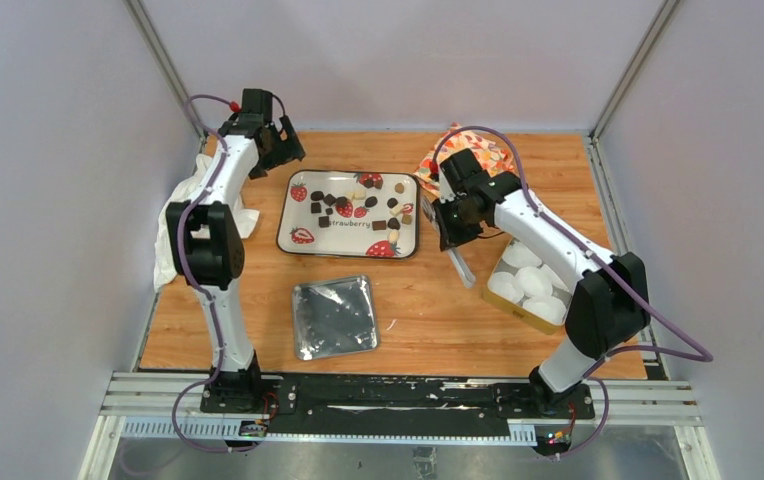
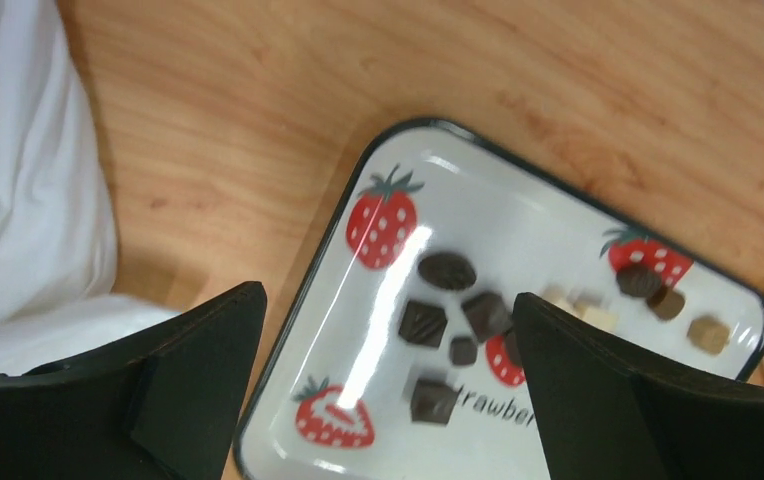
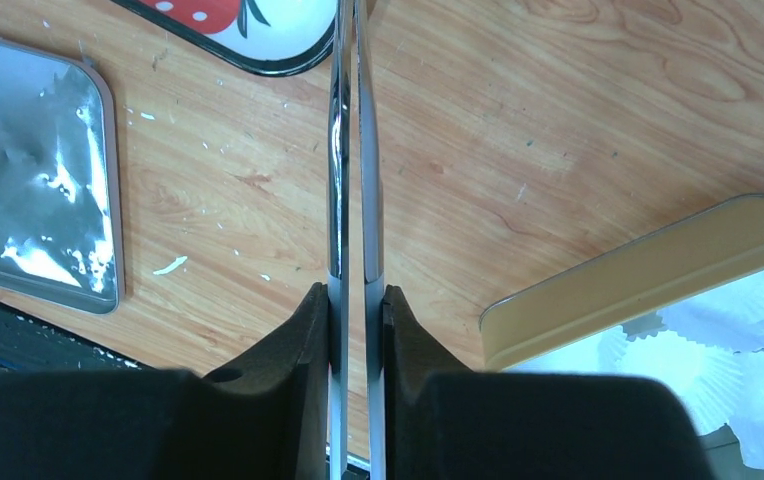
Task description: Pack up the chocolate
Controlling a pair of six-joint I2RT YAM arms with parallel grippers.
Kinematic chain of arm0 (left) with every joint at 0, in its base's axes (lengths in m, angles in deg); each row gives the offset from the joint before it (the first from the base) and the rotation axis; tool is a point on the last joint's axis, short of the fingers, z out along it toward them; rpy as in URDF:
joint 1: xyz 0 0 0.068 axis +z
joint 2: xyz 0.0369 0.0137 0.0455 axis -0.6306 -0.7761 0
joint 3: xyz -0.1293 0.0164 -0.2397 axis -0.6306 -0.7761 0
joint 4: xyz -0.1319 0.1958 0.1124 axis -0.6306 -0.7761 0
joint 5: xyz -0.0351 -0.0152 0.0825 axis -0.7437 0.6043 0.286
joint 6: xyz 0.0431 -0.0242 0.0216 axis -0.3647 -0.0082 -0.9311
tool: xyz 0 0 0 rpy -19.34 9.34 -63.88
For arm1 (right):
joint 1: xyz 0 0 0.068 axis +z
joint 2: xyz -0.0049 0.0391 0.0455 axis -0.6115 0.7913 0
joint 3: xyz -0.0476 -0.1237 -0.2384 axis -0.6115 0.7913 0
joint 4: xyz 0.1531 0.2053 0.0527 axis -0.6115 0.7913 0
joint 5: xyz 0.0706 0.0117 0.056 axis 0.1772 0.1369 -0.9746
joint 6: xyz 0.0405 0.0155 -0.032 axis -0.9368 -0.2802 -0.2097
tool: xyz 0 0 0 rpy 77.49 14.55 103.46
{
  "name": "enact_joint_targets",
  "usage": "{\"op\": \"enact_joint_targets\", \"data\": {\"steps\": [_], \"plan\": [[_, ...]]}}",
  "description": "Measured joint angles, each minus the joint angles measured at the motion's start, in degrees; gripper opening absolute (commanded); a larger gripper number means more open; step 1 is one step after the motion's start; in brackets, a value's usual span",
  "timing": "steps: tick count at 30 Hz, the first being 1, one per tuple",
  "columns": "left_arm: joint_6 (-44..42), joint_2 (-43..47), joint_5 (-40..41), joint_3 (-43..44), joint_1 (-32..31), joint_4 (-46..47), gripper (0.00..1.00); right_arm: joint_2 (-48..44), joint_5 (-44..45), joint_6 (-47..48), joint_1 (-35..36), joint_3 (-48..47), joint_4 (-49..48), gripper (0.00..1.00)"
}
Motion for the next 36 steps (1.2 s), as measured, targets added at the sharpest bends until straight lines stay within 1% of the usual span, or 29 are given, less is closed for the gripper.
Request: {"op": "enact_joint_targets", "data": {"steps": [7,11,18,23,27,36], "plan": [[6.3,-13.9,0.0,13.4,0.2,2.4,1.0,-2.2,-0.6,-0.3,0.0,2.3,0.0,0.0],[8.4,-18.3,0.9,14.3,0.1,5.6,1.0,-2.7,-0.7,-0.5,0.0,3.0,0.2,0.0],[8.8,-20.0,1.6,14.8,0.2,9.8,1.0,-2.8,-0.6,-1.9,0.0,3.2,0.2,0.0],[7.7,-23.2,-2.2,17.7,0.2,12.5,1.0,-2.8,-0.6,-2.6,0.0,3.2,0.2,0.0],[6.2,-24.9,-4.2,17.3,0.2,12.5,1.0,-2.8,-0.8,-3.0,0.0,3.2,0.2,0.0],[3.2,-25.2,-5.7,16.2,0.2,12.2,1.0,-2.9,-1.2,-3.2,0.0,3.2,0.2,0.0]]}}
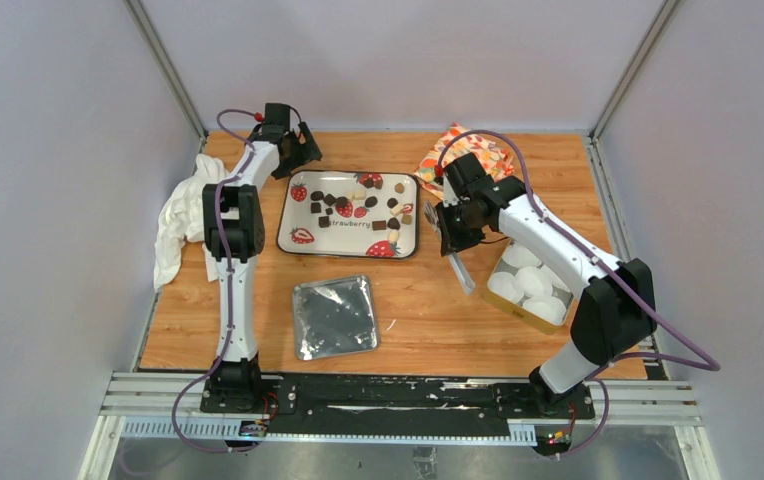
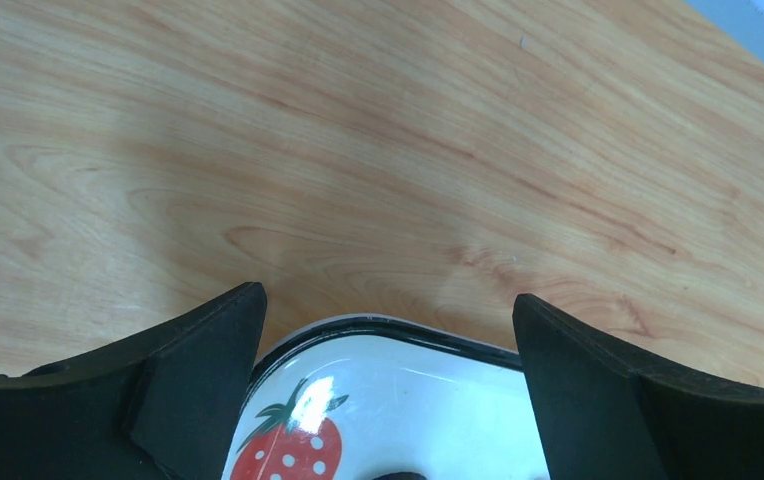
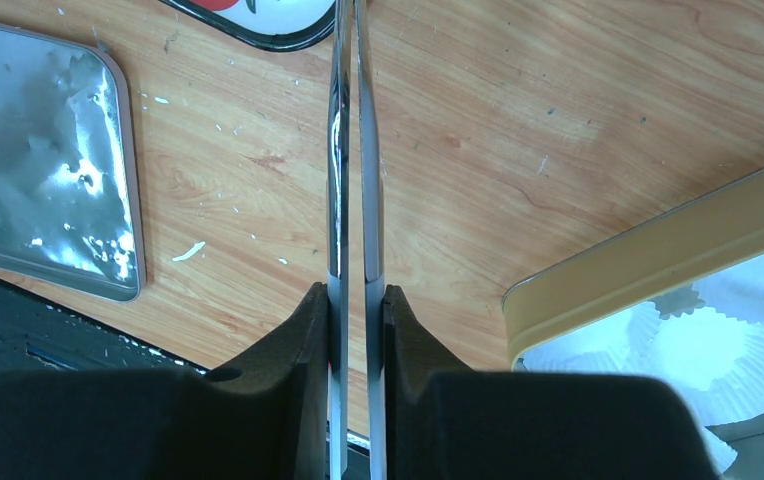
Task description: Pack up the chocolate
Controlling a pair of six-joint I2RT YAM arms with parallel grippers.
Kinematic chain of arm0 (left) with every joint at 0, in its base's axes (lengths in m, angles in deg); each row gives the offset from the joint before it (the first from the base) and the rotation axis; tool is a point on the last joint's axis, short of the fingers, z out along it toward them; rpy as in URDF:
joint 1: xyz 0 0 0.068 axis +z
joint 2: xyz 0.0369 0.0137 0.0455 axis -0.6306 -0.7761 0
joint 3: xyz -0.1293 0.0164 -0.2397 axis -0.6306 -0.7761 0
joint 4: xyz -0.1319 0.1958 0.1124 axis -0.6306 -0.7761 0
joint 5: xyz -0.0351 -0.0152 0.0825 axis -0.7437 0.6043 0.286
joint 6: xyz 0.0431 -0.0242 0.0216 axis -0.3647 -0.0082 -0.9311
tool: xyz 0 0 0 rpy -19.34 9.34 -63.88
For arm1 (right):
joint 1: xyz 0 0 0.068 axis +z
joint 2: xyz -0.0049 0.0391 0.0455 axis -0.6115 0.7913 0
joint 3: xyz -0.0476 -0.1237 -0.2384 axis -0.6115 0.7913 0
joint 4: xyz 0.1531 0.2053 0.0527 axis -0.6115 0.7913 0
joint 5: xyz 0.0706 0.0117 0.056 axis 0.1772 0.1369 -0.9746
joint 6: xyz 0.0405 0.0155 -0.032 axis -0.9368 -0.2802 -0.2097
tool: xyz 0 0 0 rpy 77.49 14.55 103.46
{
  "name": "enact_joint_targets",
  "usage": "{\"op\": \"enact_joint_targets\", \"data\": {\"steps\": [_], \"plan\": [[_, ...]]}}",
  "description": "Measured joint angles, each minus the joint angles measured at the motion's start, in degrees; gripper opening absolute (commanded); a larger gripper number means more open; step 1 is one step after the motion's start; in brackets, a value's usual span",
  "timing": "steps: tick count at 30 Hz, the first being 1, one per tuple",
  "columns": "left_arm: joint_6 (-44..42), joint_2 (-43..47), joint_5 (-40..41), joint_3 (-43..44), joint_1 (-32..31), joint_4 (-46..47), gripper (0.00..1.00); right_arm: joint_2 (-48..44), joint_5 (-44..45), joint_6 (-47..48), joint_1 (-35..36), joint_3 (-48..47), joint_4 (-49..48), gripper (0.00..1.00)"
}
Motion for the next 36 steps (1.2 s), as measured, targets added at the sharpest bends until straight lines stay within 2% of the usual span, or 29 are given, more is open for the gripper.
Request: {"op": "enact_joint_targets", "data": {"steps": [13,23,28,36], "plan": [[-3.1,6.5,-3.5,-13.6,-0.3,8.5,1.0,-1.2,0.1,0.0,0.0,0.1,0.6,0.0],[-6.6,7.8,-7.8,-15.5,-3.6,8.1,1.0,-1.2,-0.9,1.6,0.0,0.1,0.9,0.05],[-6.8,10.3,-9.5,-19.4,-5.7,8.2,1.0,-0.4,-0.9,2.3,0.0,0.1,1.8,0.11],[-6.3,13.1,-8.5,-22.5,-6.3,5.5,1.0,1.4,0.2,1.6,0.9,1.9,5.1,0.26]]}}
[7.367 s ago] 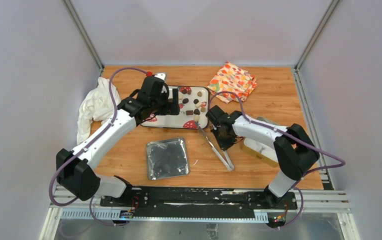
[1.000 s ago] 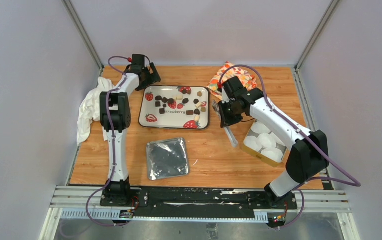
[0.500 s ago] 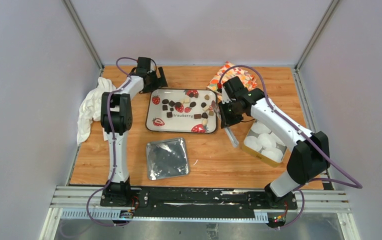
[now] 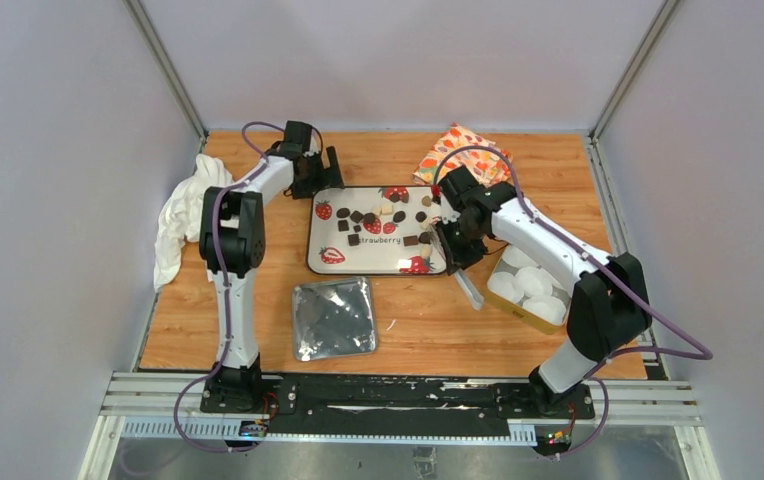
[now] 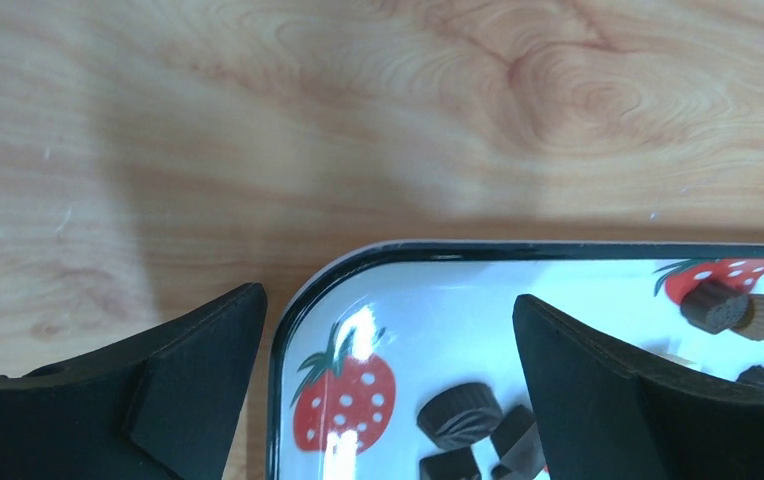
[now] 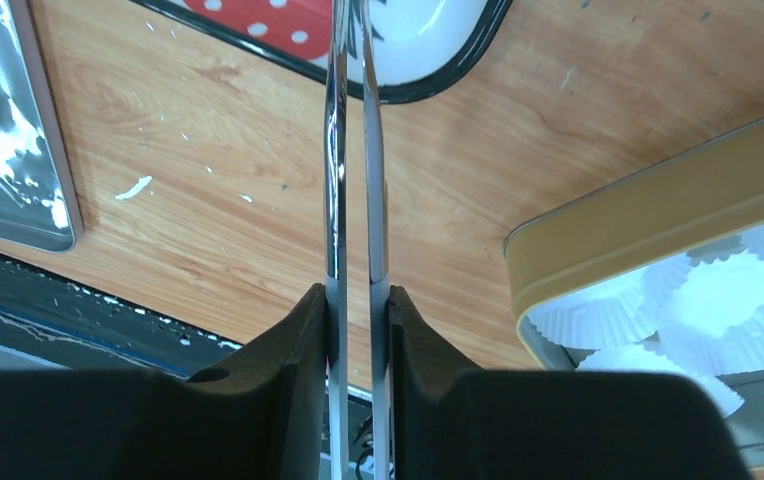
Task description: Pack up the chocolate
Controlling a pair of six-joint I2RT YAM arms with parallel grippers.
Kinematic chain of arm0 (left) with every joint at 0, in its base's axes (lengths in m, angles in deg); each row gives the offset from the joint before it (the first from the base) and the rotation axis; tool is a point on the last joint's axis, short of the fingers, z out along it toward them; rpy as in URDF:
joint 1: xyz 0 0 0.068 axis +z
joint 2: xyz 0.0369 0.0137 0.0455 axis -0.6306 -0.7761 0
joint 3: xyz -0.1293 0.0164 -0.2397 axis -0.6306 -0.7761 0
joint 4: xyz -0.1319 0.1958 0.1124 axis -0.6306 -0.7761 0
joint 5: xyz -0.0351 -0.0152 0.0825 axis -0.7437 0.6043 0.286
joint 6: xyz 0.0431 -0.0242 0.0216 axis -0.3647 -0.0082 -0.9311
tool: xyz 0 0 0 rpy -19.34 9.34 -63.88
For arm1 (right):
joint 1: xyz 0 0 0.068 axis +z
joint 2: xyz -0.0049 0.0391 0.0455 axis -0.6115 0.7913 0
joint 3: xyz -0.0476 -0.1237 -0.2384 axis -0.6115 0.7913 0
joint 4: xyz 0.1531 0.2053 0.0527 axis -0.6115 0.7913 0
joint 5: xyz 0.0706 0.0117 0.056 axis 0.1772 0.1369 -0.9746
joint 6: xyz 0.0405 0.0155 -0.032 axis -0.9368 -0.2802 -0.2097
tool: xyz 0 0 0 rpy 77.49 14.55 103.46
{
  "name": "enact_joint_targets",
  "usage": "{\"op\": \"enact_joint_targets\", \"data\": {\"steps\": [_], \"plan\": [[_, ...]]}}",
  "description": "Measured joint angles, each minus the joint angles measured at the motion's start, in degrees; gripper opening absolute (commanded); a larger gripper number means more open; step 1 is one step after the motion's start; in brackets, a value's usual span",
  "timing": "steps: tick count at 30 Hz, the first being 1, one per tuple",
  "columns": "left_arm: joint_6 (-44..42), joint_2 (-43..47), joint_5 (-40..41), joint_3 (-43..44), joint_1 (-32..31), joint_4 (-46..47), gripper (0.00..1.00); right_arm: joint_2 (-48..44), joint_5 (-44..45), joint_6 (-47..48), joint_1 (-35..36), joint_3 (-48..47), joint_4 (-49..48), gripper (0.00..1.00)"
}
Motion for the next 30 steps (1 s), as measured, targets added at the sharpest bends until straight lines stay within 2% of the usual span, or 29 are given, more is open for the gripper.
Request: {"op": "enact_joint_targets", "data": {"steps": [8,15,22,30], "plan": [[-0.6,3.1,3.9,0.9,0.3,-6.9,1.0,0.3,0.6,-1.4,1.2,2.2,0.9,0.29],[-2.3,13.4,6.3,0.6,0.7,-9.2,1.0,1.1,1.9,-2.2,1.3,2.8,0.4,0.33],[-2.8,21.9,7.1,-6.0,0.7,-9.7,1.0,4.0,1.7,-2.3,1.6,2.8,-0.9,0.35],[-4.9,22.8,7.8,-10.3,0.7,-12.8,1.0,7.7,1.8,-2.3,2.8,0.6,-1.6,0.38]]}}
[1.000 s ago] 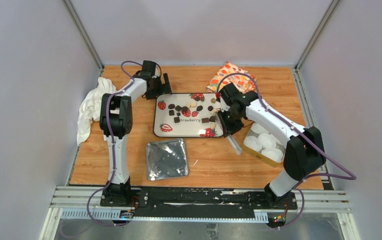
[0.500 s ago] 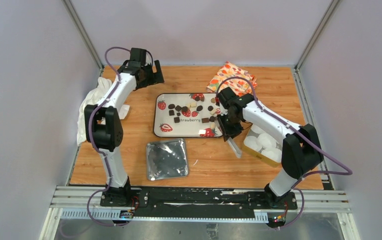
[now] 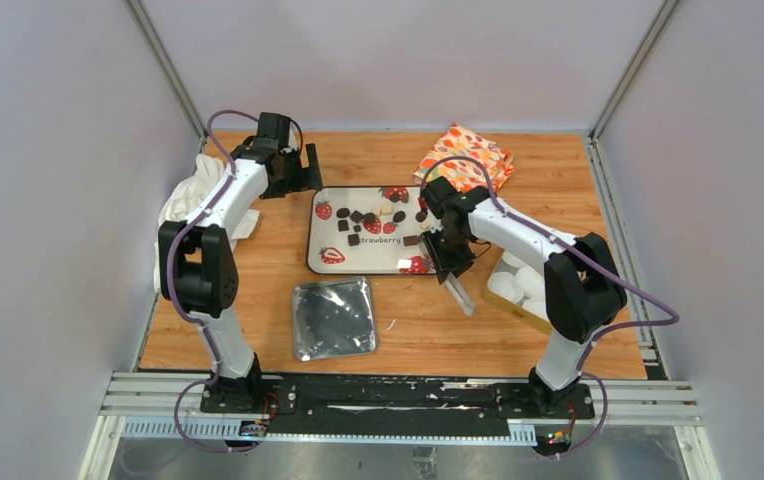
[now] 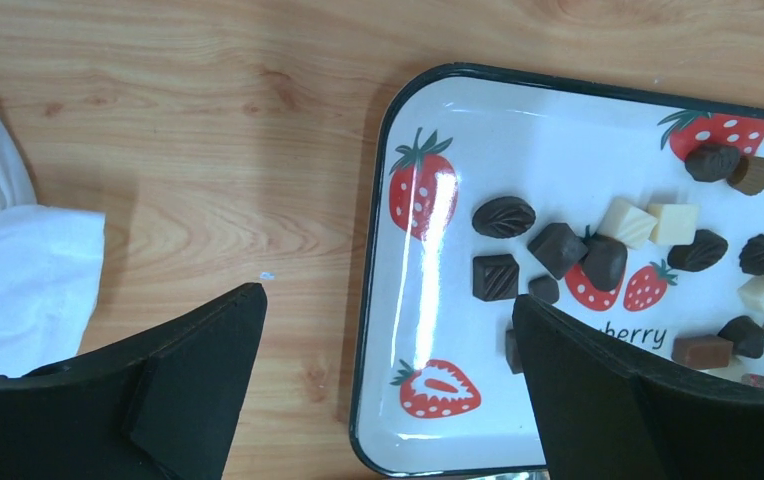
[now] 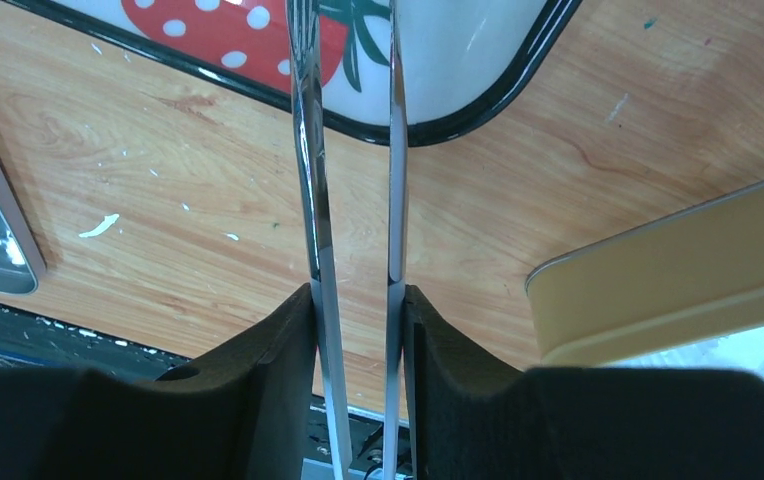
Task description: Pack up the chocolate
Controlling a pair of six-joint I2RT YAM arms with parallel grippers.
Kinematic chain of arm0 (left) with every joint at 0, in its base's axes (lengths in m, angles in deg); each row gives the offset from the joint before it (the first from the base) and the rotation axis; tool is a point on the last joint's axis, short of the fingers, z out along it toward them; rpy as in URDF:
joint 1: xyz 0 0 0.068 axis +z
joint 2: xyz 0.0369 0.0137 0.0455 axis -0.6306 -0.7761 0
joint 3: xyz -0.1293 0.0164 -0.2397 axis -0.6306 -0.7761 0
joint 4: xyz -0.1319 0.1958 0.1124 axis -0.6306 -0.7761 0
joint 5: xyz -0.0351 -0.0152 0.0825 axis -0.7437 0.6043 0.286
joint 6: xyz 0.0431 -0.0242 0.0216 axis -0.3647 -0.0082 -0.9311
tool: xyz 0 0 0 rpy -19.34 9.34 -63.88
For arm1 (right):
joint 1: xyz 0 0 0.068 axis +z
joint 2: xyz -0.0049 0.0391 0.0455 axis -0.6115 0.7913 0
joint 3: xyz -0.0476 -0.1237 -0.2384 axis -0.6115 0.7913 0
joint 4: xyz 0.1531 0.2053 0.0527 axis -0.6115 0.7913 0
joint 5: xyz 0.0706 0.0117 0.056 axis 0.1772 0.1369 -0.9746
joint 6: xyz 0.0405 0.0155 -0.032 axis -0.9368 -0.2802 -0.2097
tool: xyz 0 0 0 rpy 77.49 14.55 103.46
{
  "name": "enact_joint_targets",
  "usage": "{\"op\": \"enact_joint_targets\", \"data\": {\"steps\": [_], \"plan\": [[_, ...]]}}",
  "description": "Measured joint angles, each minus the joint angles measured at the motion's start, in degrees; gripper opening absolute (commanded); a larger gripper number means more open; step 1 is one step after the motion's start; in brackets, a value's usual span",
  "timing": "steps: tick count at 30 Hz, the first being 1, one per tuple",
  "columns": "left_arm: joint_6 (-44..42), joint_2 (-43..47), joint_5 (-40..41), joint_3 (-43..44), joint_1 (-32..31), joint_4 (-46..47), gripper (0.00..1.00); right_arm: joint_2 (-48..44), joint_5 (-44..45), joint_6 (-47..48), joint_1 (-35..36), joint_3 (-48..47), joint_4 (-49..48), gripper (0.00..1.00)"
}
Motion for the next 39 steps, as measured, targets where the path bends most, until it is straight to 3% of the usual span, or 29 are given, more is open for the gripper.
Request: {"op": "enact_joint_targets", "data": {"steps": [30,34,39], "plan": [[-1.9,0.3,1.7,0.1,0.3,-1.2,1.0,2.1,9.2,-2.4,3.5,-0.1,0.5,0.46],[-1.9,0.3,1.7,0.1,0.4,-1.2,1.0,2.1,9.2,-2.4,4.0,-0.1,0.5,0.39],[-1.9,0.3,1.7,0.1,0.4,-1.2,1.0,2.1,9.1,-2.6,4.6,-0.1,0.5,0.18]]}}
